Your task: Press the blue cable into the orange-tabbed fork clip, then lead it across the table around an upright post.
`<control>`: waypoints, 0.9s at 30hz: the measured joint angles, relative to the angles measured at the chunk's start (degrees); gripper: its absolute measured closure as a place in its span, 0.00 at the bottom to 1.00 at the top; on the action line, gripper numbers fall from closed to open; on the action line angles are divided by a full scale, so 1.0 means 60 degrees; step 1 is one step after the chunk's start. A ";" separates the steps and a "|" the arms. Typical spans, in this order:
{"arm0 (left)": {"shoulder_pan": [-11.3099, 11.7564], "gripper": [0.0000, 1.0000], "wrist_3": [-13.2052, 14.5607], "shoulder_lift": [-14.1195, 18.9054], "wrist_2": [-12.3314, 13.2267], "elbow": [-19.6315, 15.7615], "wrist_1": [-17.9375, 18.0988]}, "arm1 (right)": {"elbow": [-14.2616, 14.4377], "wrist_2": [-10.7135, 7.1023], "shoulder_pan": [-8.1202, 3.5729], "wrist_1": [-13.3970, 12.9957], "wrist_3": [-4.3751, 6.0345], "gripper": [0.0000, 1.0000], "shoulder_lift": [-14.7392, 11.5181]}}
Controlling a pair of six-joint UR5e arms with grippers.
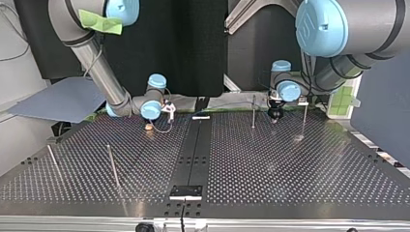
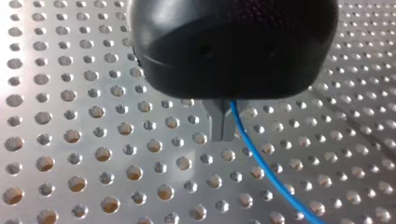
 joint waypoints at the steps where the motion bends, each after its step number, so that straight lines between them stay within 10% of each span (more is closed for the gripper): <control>1: 0.0009 1.00 -0.0087 0.0000 0.0025 0.0004 0.0009 | -0.0017 0.0007 -0.0039 0.0005 0.0072 1.00 0.0006; 12: 0.0038 0.96 -0.0534 0.0000 0.0070 0.0010 0.0033 | -0.0049 -0.0017 -0.0099 0.0021 0.0198 1.00 0.0047; 20: 0.0014 0.29 -0.0125 0.0000 0.0264 0.0010 -0.0005 | -0.0065 -0.0054 -0.0047 0.0054 0.0195 1.00 0.0061; 27: -0.0143 0.18 0.0403 0.0000 -0.0128 0.0009 -0.0457 | -0.0066 -0.0064 -0.0021 0.0100 0.0195 1.00 0.0068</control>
